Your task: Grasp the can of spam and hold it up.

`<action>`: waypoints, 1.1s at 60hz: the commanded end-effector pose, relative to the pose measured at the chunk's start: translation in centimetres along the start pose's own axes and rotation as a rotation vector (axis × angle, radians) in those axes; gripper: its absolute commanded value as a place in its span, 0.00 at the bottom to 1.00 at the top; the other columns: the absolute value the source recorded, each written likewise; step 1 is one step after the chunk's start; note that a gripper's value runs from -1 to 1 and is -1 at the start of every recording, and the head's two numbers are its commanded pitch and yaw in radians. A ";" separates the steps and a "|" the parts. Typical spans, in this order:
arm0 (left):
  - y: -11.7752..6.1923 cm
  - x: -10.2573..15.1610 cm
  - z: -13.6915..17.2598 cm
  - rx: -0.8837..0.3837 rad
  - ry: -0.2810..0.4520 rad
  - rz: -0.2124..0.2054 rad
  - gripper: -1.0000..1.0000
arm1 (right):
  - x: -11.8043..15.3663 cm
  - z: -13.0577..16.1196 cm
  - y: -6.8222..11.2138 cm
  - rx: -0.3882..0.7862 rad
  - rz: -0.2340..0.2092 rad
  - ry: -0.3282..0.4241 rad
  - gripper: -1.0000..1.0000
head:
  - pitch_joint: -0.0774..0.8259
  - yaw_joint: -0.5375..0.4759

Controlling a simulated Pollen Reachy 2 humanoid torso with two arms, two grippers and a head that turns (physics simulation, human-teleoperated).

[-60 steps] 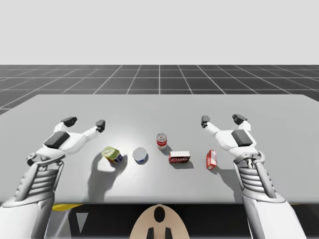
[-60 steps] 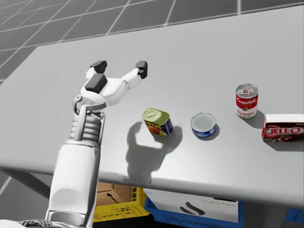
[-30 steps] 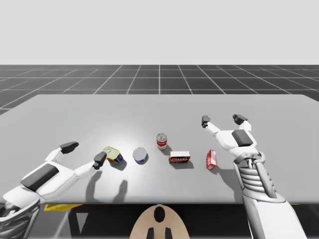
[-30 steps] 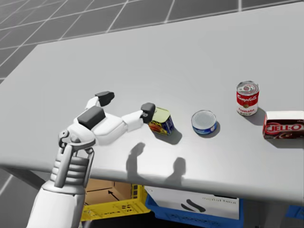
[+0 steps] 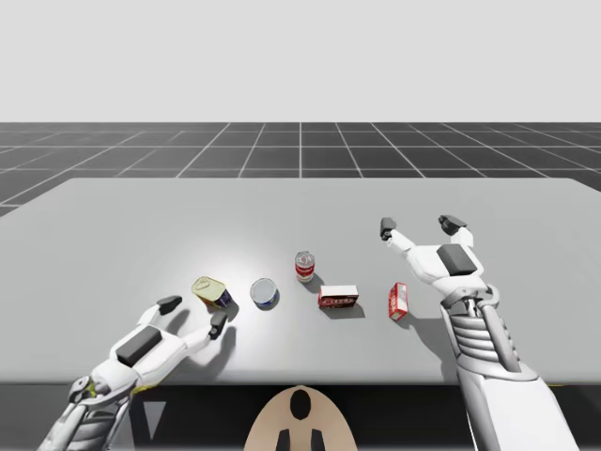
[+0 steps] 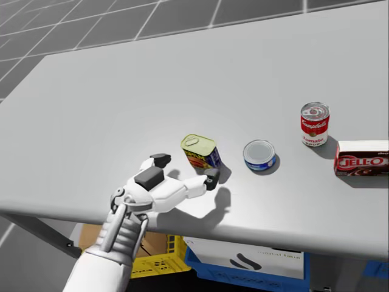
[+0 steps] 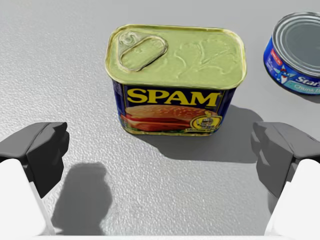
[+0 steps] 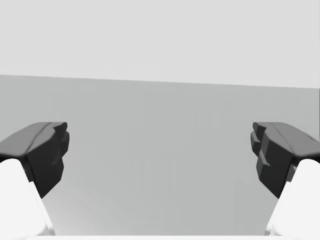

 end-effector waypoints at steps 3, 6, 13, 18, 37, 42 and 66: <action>0.0 0.5 -2.6 0.019 0.023 0.010 0.00 | 0.0 0.0 -0.1 0.000 0.000 -0.001 0.00 | 0.87 0.90; -0.2 0.8 -3.1 0.017 0.025 0.007 0.00 | 0.1 0.0 -0.1 -0.001 -0.002 -0.002 0.00 | 0.87 0.90; -0.4 1.3 -4.2 0.021 0.033 0.008 0.00 | 0.1 0.0 -0.1 -0.003 -0.003 -0.004 0.00 | 0.87 0.89; -0.5 1.6 -5.1 0.031 0.040 0.013 0.00 | 0.2 0.0 -0.2 -0.003 -0.004 -0.005 0.00 | 0.87 0.89; -0.7 1.6 -5.9 0.060 0.038 0.010 1.00 | 0.3 0.0 -0.3 -0.007 -0.006 -0.012 0.00 | 0.85 0.88; -0.8 1.5 -5.7 0.060 0.033 0.007 1.00 | 0.4 0.0 -0.3 -0.007 -0.006 -0.012 0.00 | 0.83 0.88; -1.2 1.1 -5.6 0.064 0.027 -0.032 1.00 | 0.4 0.1 -0.4 -0.014 -0.012 -0.008 0.00 | 0.43 0.93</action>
